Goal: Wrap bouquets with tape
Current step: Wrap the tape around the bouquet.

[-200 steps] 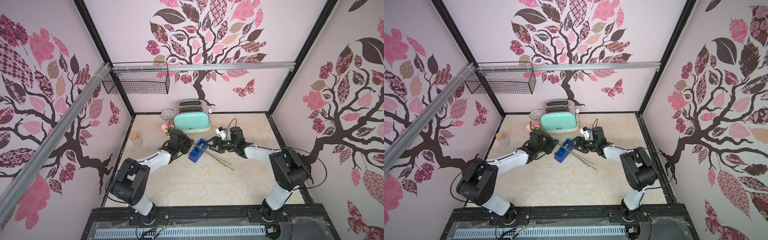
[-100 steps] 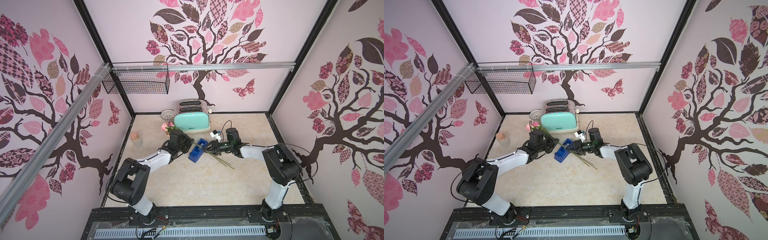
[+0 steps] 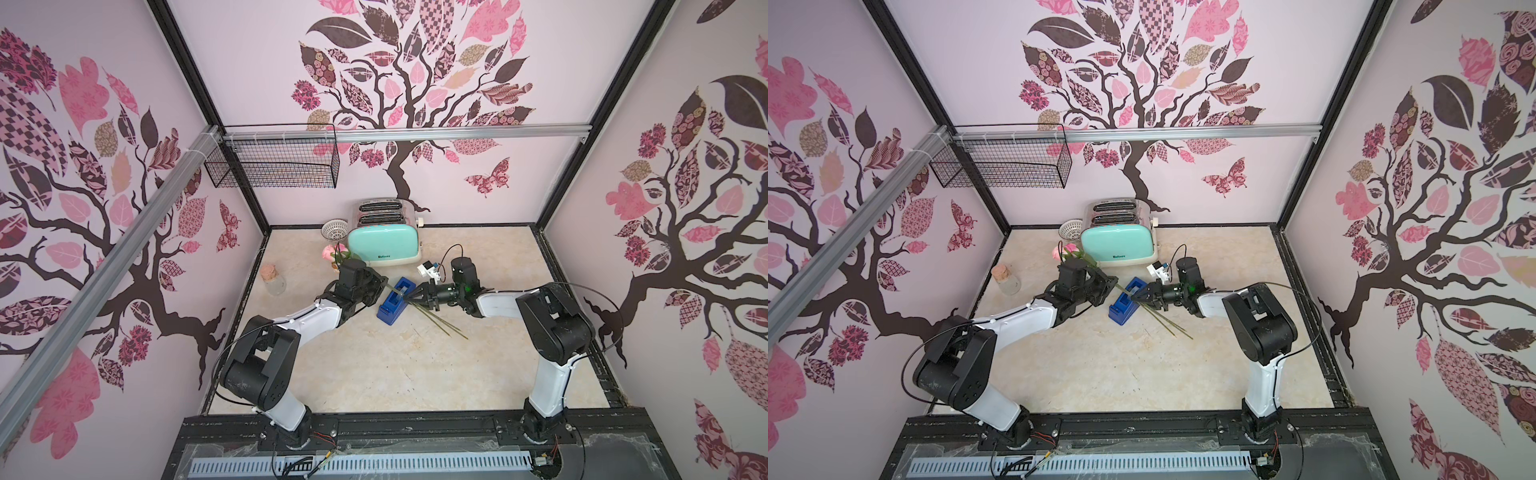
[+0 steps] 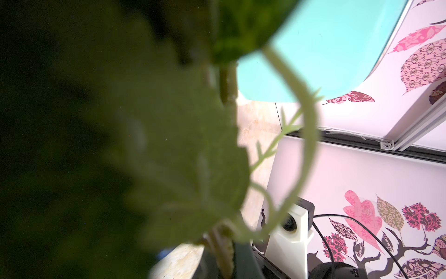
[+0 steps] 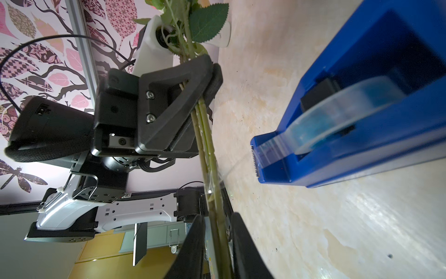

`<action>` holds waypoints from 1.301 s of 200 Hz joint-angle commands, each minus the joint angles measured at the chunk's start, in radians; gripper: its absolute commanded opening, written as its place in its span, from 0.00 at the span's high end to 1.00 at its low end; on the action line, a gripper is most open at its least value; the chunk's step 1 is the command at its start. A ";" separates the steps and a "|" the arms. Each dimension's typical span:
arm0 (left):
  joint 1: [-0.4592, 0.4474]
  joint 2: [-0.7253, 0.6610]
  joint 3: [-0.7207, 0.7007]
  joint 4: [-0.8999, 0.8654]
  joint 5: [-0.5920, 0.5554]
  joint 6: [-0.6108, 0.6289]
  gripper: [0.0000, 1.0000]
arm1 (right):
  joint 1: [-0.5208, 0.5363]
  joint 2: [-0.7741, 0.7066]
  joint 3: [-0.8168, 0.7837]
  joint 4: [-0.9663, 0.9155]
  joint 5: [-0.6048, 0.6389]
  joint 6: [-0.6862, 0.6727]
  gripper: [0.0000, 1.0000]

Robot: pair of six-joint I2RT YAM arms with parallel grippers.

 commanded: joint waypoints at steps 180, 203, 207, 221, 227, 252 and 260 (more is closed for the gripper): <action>0.001 -0.006 0.025 -0.016 0.022 0.007 0.65 | 0.025 -0.040 0.123 -0.420 0.122 -0.483 1.00; 0.002 -0.004 0.036 -0.024 0.033 -0.002 0.65 | 0.030 -0.067 0.152 -0.504 0.196 -0.581 1.00; 0.002 -0.004 0.039 -0.027 0.034 -0.003 0.65 | 0.032 -0.071 0.157 -0.516 0.208 -0.597 1.00; 0.004 -0.004 0.046 -0.027 0.040 -0.005 0.65 | 0.042 -0.088 0.172 -0.559 0.261 -0.663 1.00; 0.004 -0.004 0.047 -0.027 0.041 -0.008 0.65 | 0.049 -0.098 0.174 -0.572 0.296 -0.693 1.00; 0.005 -0.002 0.056 -0.065 0.054 -0.026 0.65 | 0.091 -0.149 0.174 -0.596 0.429 -0.821 1.00; 0.005 -0.001 0.058 -0.065 0.059 -0.032 0.65 | 0.100 -0.160 0.171 -0.596 0.469 -0.846 1.00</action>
